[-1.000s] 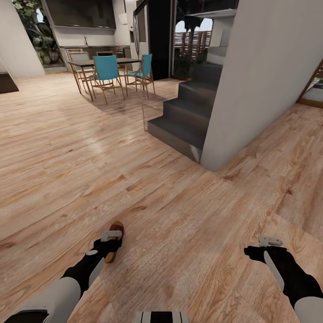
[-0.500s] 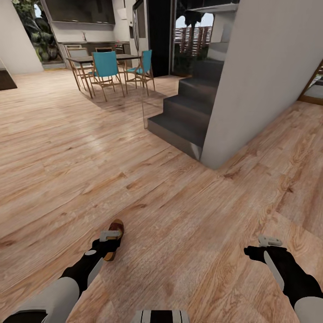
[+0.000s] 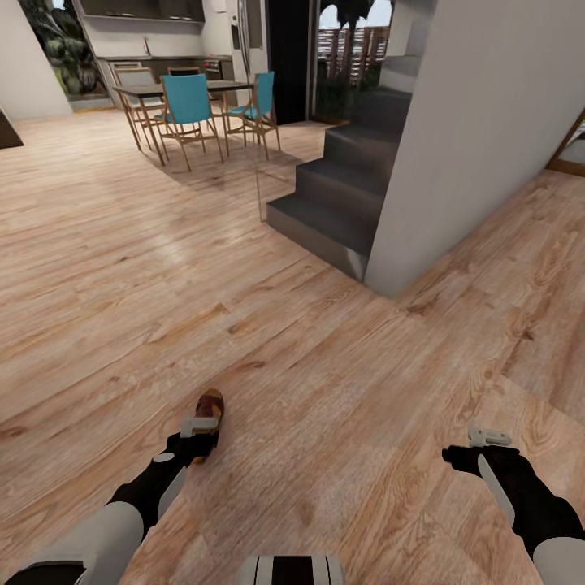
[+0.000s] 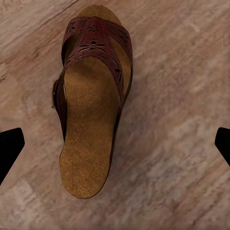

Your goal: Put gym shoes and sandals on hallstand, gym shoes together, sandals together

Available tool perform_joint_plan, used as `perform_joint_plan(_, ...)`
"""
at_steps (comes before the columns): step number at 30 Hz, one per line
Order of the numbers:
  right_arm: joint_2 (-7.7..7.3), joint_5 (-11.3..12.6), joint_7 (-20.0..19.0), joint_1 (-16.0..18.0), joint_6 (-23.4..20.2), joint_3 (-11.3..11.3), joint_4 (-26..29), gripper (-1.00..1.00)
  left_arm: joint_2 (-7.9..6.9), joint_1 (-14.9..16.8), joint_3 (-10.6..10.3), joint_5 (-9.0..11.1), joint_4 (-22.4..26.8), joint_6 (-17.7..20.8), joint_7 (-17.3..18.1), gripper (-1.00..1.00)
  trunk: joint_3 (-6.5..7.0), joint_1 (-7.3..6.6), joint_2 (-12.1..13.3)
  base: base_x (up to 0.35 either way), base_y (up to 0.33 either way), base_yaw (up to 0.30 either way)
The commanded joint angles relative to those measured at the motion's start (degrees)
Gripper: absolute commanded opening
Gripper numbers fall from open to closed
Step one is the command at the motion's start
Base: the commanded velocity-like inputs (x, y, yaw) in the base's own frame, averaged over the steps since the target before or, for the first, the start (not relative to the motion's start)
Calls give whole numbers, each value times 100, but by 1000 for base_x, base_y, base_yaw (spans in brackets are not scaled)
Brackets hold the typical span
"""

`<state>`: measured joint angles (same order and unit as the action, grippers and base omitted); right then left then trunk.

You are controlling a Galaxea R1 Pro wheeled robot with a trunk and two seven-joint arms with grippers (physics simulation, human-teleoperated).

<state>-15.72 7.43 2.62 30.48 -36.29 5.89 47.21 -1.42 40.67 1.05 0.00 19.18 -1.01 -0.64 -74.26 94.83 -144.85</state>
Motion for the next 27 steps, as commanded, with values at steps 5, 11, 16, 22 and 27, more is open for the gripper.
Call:
perform_joint_plan(5, -1, 55, 23, 1, 11, 3, 25, 100, 1, 2, 10, 0, -2, -11, -6, 100, -27, 1, -3, 0, 0, 0)
perform_joint_plan(11, -13, 41, 40, 69, 426, 8, 724, 100, 1, 2, 10, 0, -2, -11, -6, 100, -93, 9, -7, 0, 0, 0)
perform_joint_plan(16, -21, 29, 56, 158, 542, 9, 1192, 100, 1, 2, 11, 0, -2, -10, -6, 100, -182, 19, -13, 0, 0, 0)
perform_joint_plan(22, -16, 40, 58, 250, 621, 9, 1448, 100, 1, 2, 10, 0, -2, -12, -6, 100, -248, 27, -17, 0, 0, 0)
perform_joint_plan(27, 60, 64, 51, 266, 677, 4, 1457, 100, 1, 2, 11, 0, 1, -12, -6, 100, -271, 30, -18, 0, 0, 0)
